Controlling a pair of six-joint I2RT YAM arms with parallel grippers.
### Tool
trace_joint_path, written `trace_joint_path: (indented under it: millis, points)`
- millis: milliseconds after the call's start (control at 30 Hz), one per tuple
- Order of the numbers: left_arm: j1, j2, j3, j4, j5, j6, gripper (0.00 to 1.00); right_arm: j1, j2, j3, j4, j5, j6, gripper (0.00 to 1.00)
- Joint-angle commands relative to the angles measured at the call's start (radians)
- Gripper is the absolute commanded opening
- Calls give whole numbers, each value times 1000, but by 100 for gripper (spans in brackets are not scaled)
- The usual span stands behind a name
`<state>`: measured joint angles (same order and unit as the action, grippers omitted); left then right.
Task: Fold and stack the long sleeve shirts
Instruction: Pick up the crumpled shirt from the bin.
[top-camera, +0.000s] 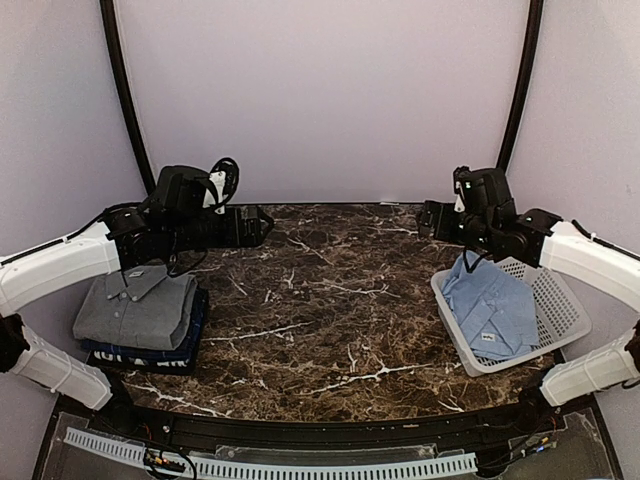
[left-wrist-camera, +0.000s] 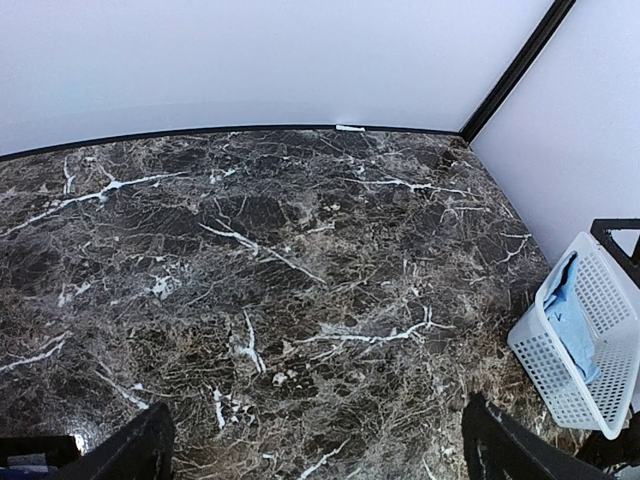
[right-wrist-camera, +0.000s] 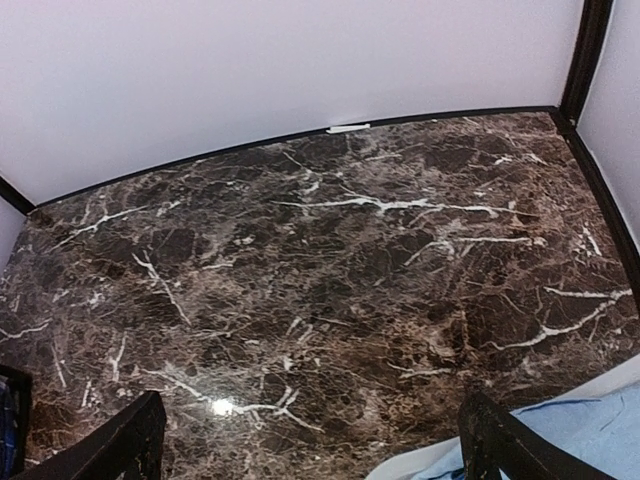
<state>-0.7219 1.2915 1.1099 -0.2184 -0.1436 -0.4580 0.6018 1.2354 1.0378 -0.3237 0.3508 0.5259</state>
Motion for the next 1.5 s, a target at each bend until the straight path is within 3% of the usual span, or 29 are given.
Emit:
trace_joint_path:
  millis: [0, 133, 367, 633, 800, 933, 1233, 1300, 1467]
  points:
    - [6, -31, 13, -8, -12, 10, 99, -42, 37, -17, -83, 53, 14, 99]
    - [7, -32, 15, -10, -12, 11, 99, -69, 61, -29, -153, 139, 31, 99]
    - [6, -31, 15, -12, -11, 13, 99, -137, 23, -126, -162, 120, 49, 96]
    - [6, -20, 17, -7, 3, 10, 99, -209, -4, -223, -78, 25, 60, 89]
    - [6, -26, 16, -10, 2, 10, 99, -269, -16, -284, 8, -68, 66, 79]
    - [6, -40, 5, -10, -4, 9, 99, -303, -20, -327, 73, -127, 70, 65]
    - [6, -46, 5, -9, -5, 12, 99, -312, -60, -324, 64, -98, 64, 5]
    - [6, -46, 5, -9, -5, 12, 99, -313, -75, -313, 47, -87, 60, 0]
    - [6, -43, 7, -6, -1, 11, 99, -313, -133, -259, -6, -74, 37, 0]
